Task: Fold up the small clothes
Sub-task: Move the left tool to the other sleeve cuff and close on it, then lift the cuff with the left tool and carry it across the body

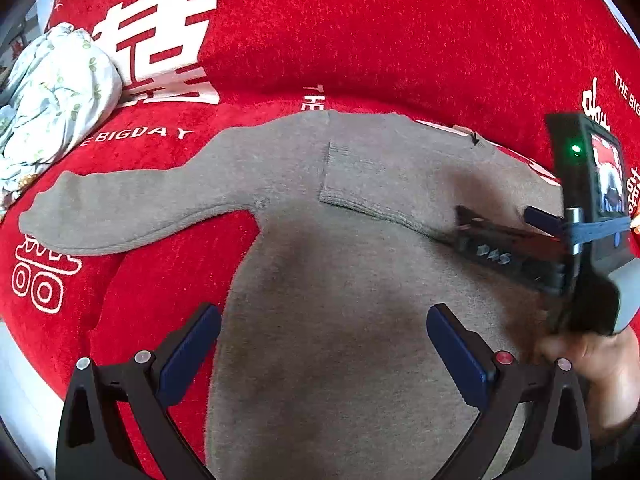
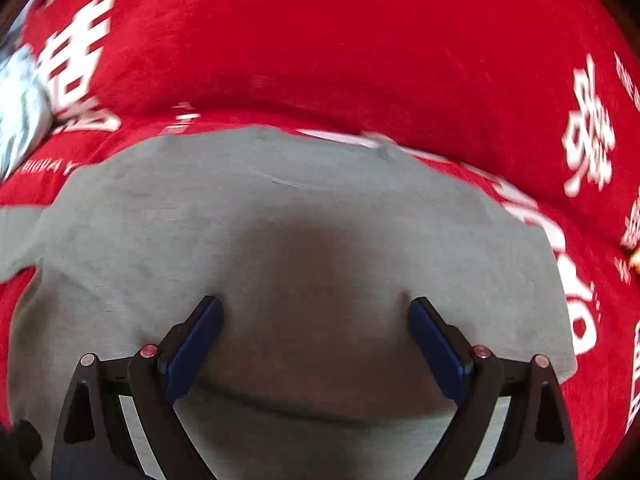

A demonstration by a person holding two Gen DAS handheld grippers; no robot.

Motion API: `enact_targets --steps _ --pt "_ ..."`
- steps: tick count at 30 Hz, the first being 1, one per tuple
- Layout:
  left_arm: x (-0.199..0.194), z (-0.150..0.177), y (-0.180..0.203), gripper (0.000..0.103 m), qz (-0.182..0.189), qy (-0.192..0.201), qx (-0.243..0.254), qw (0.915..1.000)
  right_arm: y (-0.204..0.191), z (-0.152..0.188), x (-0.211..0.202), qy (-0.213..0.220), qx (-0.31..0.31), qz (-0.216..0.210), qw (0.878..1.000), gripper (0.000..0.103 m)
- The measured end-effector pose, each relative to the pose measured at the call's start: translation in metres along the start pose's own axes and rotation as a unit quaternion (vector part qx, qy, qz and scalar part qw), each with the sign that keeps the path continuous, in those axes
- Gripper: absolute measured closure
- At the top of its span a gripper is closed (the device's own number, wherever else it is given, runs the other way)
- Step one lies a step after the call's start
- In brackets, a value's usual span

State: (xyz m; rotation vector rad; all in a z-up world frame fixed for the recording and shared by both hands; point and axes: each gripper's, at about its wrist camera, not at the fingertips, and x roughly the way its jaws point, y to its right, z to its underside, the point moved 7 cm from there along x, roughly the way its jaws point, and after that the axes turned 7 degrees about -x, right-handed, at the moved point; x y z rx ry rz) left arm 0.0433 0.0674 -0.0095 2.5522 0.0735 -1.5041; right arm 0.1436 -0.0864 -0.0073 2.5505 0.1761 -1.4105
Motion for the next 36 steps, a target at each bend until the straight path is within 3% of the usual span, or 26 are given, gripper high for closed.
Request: enact_targets --steps 2,5,8,10,15,19,23,27,30,31,32,34,35,36 --pt "-0.001 -0.001 -0.006 0.0 -0.004 0.001 -0.003 1.0 -0.022 -0.006 -0.006 0.006 -0.016 -0.029 0.999 0.007" --pt "-0.001 -0.004 -0.023 0.0 -0.008 0.003 -0.015 0.9998 -0.033 -0.01 -0.016 0.029 -0.018 -0.034 0.999 0.007" --pt "0.004 -0.01 -0.057 0.0 -0.023 0.002 -0.05 0.9985 -0.043 0.0 -0.017 0.022 -0.006 -0.059 0.998 0.007" --pt "0.008 -0.015 -0.089 0.0 -0.043 0.005 -0.082 0.9957 -0.051 0.011 -0.009 0.014 -0.032 -0.05 0.998 0.007" --pt "0.017 -0.028 -0.184 0.0 -0.079 0.008 -0.195 0.9776 -0.052 0.01 -0.01 0.023 -0.036 -0.047 0.998 0.005" --pt "0.021 -0.04 -0.259 0.0 -0.108 0.028 -0.279 0.9538 -0.051 0.01 -0.007 0.021 -0.029 -0.049 0.998 0.004" --pt "0.035 -0.053 -0.313 0.0 -0.077 0.032 -0.353 0.9318 -0.052 0.01 -0.008 0.021 -0.029 -0.044 0.998 0.003" --pt "0.045 -0.079 -0.33 0.0 -0.076 0.05 -0.35 0.9325 -0.052 0.01 -0.007 0.02 -0.028 -0.043 0.998 0.003" --pt "0.05 -0.095 -0.342 0.001 -0.061 0.067 -0.364 0.9268 -0.052 0.01 -0.007 0.02 -0.028 -0.043 0.999 0.002" --pt "0.049 -0.098 -0.348 0.013 -0.061 0.074 -0.365 0.926 -0.052 0.01 -0.007 0.02 -0.028 -0.043 0.998 0.002" --pt "0.046 -0.1 -0.352 0.04 -0.068 0.08 -0.363 0.9259 -0.052 0.01 -0.007 0.02 -0.029 -0.044 0.998 0.002" --pt "0.047 -0.101 -0.364 0.072 -0.055 0.082 -0.368 0.9244 -0.052 0.01 -0.007 0.02 -0.029 -0.043 0.998 0.002" --pt "0.045 -0.1 -0.371 0.082 -0.039 0.085 -0.377 0.9214 -0.052 0.01 -0.007 0.02 -0.028 -0.043 0.998 0.002" --pt "0.044 -0.098 -0.379 0.084 -0.012 0.088 -0.392 0.9158 -0.052 0.01 -0.007 0.02 -0.028 -0.042 0.999 0.001"
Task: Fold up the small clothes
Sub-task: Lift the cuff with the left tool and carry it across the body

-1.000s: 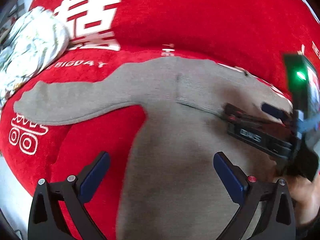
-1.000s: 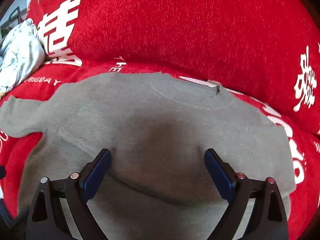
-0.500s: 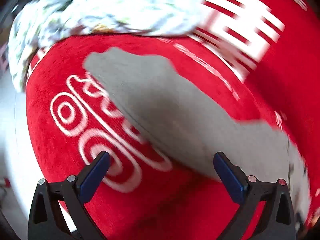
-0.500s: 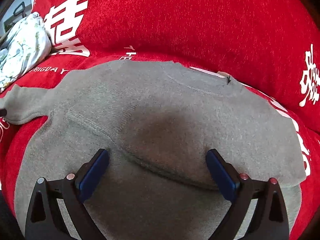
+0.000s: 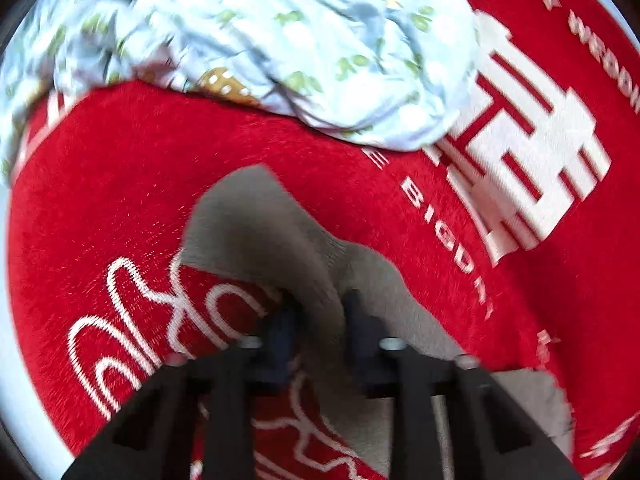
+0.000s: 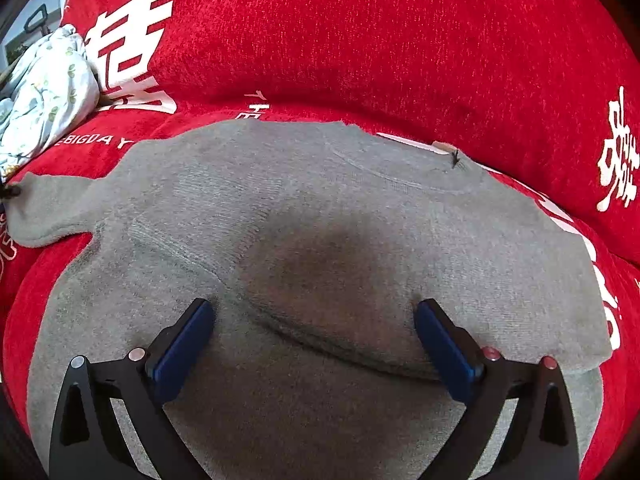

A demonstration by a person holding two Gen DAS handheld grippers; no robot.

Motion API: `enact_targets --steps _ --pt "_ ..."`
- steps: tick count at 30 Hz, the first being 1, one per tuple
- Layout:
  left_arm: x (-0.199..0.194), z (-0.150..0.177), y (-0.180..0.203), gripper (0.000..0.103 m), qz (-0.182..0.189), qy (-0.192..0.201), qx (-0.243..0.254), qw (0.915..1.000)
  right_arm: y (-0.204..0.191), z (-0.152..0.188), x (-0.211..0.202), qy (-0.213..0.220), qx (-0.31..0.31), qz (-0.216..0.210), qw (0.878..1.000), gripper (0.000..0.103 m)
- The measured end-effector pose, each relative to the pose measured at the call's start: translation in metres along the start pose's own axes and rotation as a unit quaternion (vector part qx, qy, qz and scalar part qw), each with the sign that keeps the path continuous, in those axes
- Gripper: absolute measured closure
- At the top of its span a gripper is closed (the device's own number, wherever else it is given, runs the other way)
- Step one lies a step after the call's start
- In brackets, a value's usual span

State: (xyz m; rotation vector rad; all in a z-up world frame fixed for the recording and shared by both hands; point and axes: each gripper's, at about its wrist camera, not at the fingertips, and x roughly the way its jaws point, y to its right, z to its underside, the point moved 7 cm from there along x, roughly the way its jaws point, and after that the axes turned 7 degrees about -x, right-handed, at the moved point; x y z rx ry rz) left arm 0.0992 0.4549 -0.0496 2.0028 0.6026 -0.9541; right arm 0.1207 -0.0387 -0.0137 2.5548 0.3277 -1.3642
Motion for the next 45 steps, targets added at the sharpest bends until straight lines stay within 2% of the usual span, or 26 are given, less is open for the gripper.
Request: enact_targets --steps 3,5,8,10,11,15,19,23,33,39,45 --pt "-0.002 -0.007 -0.013 0.089 0.052 -0.018 -0.043 0.9976 0.0 0.0 0.0 0.0 0.002 0.0 1.0 0.001" --pt "-0.009 -0.007 -0.016 0.091 0.058 -0.02 -0.051 0.9968 0.0 0.0 0.0 -0.001 0.002 0.0 1.0 0.001" --pt "-0.023 -0.005 -0.013 0.092 0.01 0.014 -0.021 0.9996 0.001 0.001 0.0 0.0 0.002 0.0 1.0 0.001" --pt "-0.03 -0.003 -0.004 0.092 -0.065 0.048 0.039 0.996 0.001 0.001 0.0 0.0 0.002 0.0 1.0 0.001" --pt "-0.029 -0.001 0.0 0.092 -0.082 0.056 0.055 0.9936 0.001 0.001 0.0 0.0 0.002 0.0 1.0 0.001" --pt "-0.038 0.005 0.013 0.092 -0.09 0.068 0.068 0.9913 0.001 0.001 -0.001 0.0 0.003 -0.001 1.0 0.001" --pt "-0.052 0.017 0.044 0.092 -0.114 0.102 0.139 0.9784 0.001 0.001 -0.001 0.0 0.004 -0.001 1.0 0.001" --pt "-0.061 0.028 0.069 0.092 -0.107 0.106 0.166 0.9747 0.001 0.0 -0.001 0.0 0.005 -0.002 1.0 0.001" --pt "-0.059 0.073 0.134 0.092 -0.079 0.08 0.214 0.9704 0.0 0.002 -0.011 0.005 0.01 -0.01 1.0 0.001" --pt "-0.054 0.11 0.173 0.092 -0.067 0.061 0.252 0.9636 -0.009 0.024 -0.034 0.024 -0.038 -0.005 0.999 0.001" --pt "-0.048 0.151 0.205 0.092 -0.055 0.035 0.281 0.9576 0.028 0.041 -0.033 0.009 0.021 -0.009 1.0 0.001"
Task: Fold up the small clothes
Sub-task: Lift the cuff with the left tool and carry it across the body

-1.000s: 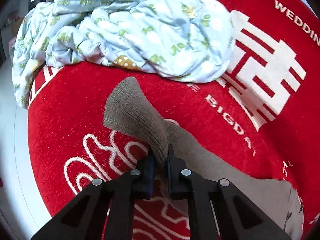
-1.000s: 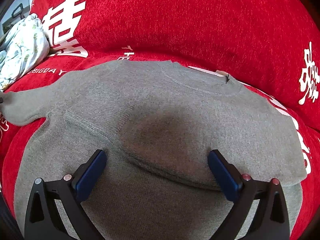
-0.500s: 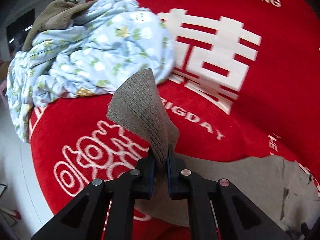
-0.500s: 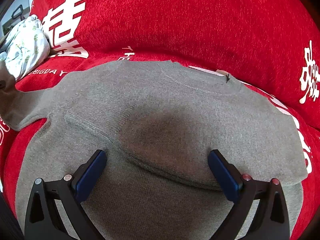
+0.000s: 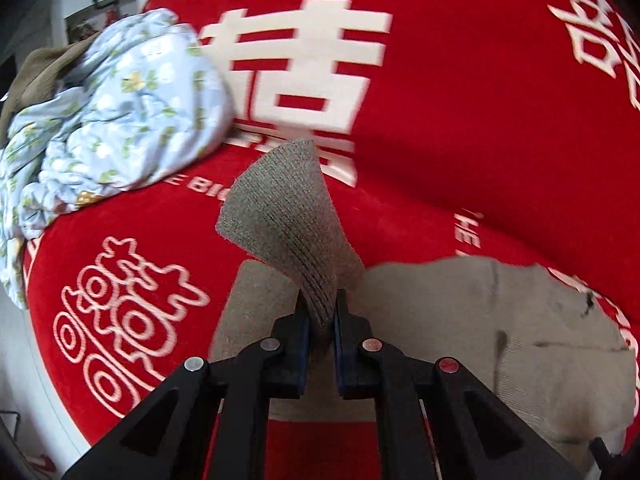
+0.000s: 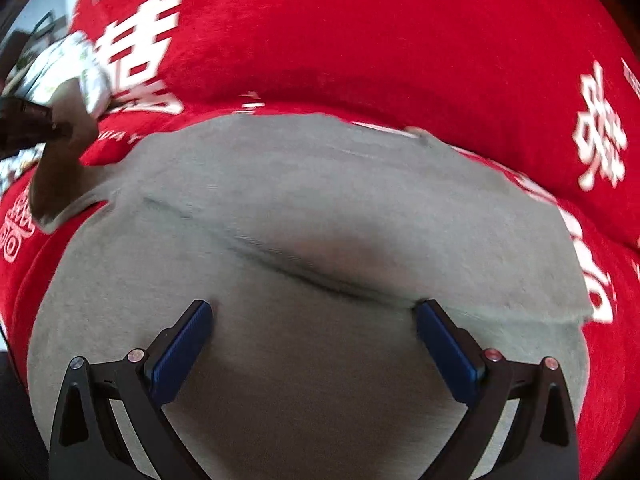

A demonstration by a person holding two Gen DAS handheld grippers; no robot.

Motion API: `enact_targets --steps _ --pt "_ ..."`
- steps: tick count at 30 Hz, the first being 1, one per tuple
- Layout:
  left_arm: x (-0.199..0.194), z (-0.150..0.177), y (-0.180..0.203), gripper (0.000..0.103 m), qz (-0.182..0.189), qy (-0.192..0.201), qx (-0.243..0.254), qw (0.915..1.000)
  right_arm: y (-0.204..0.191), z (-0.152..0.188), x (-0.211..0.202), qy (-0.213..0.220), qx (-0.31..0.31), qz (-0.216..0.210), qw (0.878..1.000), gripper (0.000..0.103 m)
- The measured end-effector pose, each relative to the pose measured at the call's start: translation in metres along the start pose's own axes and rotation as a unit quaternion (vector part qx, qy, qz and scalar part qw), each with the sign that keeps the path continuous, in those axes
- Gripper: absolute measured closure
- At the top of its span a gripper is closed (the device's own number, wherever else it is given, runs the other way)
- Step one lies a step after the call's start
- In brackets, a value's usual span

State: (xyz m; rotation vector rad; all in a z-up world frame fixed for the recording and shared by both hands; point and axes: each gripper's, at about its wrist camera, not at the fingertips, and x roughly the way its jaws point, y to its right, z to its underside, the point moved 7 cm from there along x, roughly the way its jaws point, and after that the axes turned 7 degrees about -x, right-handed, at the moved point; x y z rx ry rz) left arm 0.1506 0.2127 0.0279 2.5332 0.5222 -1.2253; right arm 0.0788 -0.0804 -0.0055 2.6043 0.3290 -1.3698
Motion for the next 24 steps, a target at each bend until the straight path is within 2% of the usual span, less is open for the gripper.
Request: enact_targets --steps 8,15,24 --pt "-0.004 0.017 0.054 0.092 0.019 -0.017 0.026 0.9993 0.038 0.013 -0.006 0.002 0.046 0.007 0.999 0.001" --pt "-0.015 0.034 0.106 0.092 0.03 -0.019 0.069 0.997 0.044 0.018 -0.011 0.008 0.049 -0.003 0.999 0.001" --pt "-0.021 0.055 0.149 0.092 0.044 -0.029 0.098 0.9938 0.055 0.027 -0.017 0.007 0.048 -0.002 0.999 0.001"
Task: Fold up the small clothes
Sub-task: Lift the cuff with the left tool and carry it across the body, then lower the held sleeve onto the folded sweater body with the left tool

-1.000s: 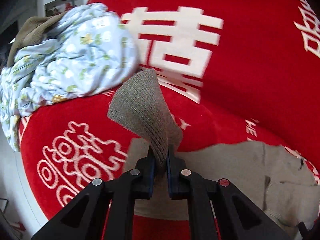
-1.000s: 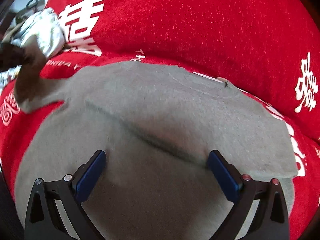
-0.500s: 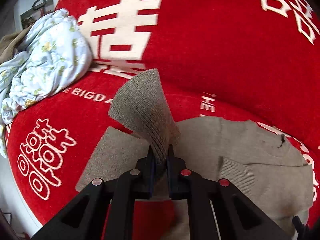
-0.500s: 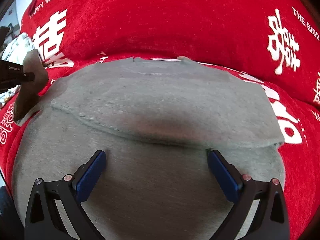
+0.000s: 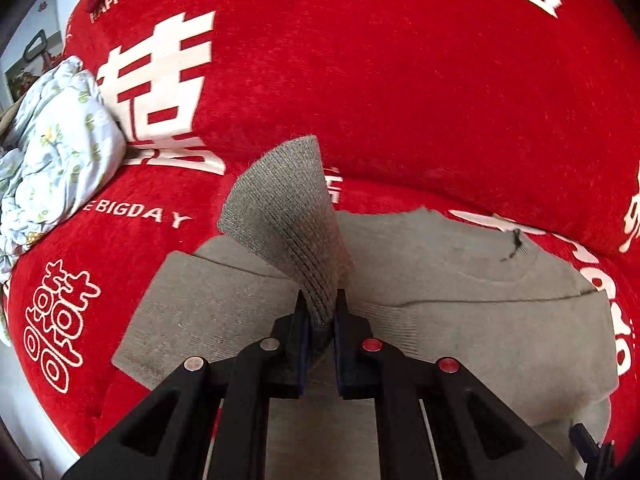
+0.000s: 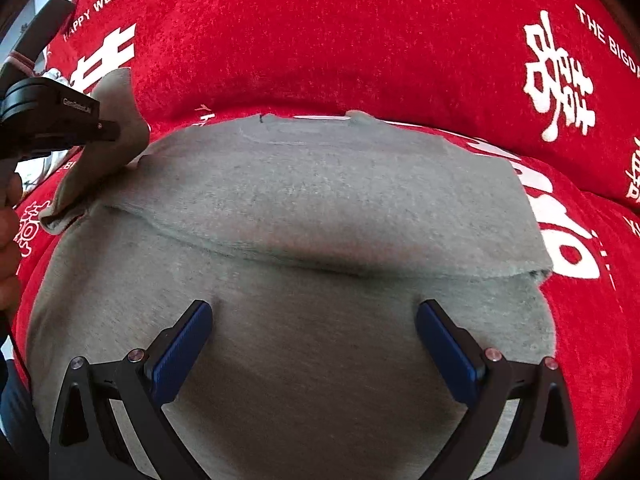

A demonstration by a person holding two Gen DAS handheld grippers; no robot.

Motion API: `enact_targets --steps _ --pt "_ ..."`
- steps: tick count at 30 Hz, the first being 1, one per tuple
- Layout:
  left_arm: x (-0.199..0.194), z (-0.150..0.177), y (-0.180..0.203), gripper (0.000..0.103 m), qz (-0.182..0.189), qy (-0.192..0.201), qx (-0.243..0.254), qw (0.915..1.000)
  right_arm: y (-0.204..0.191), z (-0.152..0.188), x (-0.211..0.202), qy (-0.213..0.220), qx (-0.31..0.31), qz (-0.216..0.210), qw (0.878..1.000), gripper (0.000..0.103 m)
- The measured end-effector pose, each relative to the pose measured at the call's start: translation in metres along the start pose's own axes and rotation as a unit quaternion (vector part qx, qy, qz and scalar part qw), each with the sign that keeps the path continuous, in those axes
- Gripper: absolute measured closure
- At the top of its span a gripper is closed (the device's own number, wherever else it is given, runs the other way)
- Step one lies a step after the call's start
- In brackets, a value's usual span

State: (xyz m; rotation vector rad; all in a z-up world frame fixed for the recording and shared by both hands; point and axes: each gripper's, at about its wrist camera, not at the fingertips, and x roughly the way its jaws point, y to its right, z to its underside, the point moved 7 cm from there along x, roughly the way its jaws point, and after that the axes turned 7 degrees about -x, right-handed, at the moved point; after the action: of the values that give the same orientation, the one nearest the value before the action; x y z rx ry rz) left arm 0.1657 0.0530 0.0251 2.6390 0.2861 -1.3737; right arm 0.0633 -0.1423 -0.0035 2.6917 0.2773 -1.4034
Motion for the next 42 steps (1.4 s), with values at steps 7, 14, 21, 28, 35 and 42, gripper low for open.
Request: enact_targets --steps 7,14,21,28,35,42 --pt "-0.004 0.006 0.024 0.092 0.005 0.0 0.017 0.9998 0.013 0.008 -0.004 0.002 0.007 0.001 1.0 0.001" --pt "-0.009 0.011 0.049 0.092 0.01 0.001 0.038 0.9992 0.016 0.015 -0.01 0.005 0.0 0.004 1.0 0.001" --pt "-0.015 0.022 0.081 0.092 0.02 0.001 0.066 0.9976 0.023 0.024 -0.017 0.009 -0.007 0.011 1.0 0.001" --pt "-0.022 0.031 0.109 0.092 0.032 -0.001 0.086 0.9958 0.029 0.029 -0.02 0.013 -0.005 0.011 1.0 0.001" --pt "-0.029 0.037 0.132 0.092 0.045 -0.005 0.101 0.9938 0.028 0.03 -0.018 0.019 -0.007 0.01 1.0 0.001" --pt "-0.037 0.042 0.148 0.092 0.054 -0.006 0.122 0.9911 0.026 0.031 -0.022 0.02 -0.006 0.008 1.0 0.001"
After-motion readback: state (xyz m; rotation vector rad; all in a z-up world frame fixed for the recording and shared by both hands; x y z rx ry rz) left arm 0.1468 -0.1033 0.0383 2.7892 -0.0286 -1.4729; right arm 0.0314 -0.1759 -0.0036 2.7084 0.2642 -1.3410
